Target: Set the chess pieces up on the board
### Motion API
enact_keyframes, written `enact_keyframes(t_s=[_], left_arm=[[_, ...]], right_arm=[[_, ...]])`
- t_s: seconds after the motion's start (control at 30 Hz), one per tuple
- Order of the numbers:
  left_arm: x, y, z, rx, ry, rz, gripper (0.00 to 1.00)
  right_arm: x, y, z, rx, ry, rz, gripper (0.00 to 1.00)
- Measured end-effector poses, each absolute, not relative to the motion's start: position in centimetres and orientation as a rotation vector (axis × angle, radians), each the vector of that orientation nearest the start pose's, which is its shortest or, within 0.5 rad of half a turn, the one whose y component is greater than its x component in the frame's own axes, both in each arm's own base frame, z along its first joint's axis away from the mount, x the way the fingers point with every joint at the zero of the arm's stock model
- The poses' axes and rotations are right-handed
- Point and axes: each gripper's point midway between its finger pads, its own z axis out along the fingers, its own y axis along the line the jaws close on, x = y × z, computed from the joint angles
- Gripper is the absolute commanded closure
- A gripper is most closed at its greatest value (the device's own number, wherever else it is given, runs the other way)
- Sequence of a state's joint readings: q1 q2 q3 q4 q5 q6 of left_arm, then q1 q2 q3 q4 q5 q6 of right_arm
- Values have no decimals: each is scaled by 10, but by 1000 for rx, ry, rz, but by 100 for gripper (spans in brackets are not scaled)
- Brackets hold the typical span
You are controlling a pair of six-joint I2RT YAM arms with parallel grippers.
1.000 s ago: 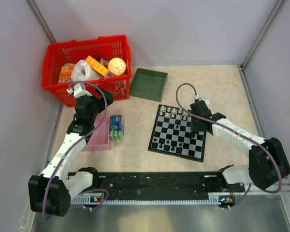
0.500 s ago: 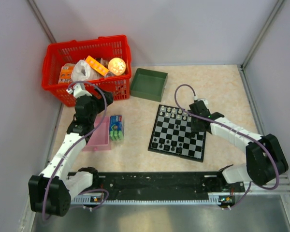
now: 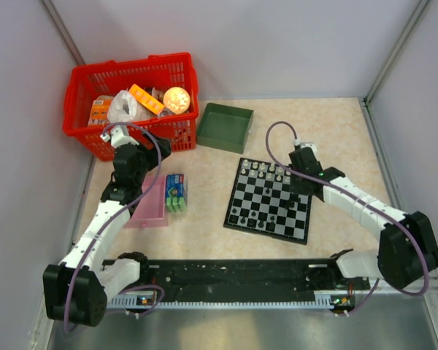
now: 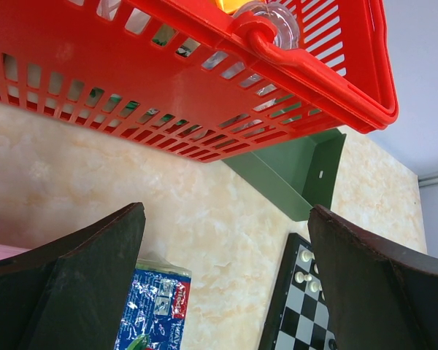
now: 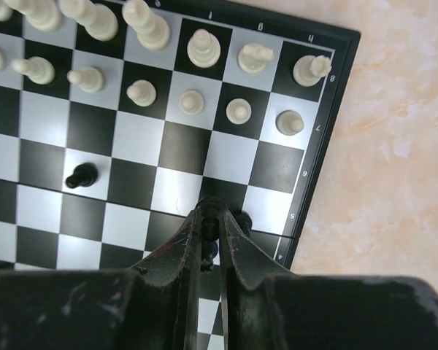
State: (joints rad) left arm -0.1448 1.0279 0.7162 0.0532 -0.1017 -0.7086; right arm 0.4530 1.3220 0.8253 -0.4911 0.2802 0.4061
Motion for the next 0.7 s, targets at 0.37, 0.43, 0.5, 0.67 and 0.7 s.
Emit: enact_keyframes(t_s=[0.37,0.43,0.5,0.67,0.7], left_arm=[[365,-64,227,-582,1764,-514,1],[365,-64,228,-581,1761,-515,1],[365,-64,228,-580,1759,-516,1],[365,-64,228,-580,1759,-516,1],[365,-64,228,-580,1759,-515,1]], right_arm=[[264,116,141,45,2354,221,92],[250,120,134,31,2380,244,92],[232,126,122,0,2427,262,92],[199,138,99,-48,2521,283,93],[194,141,96,-55,2532,284,93]])
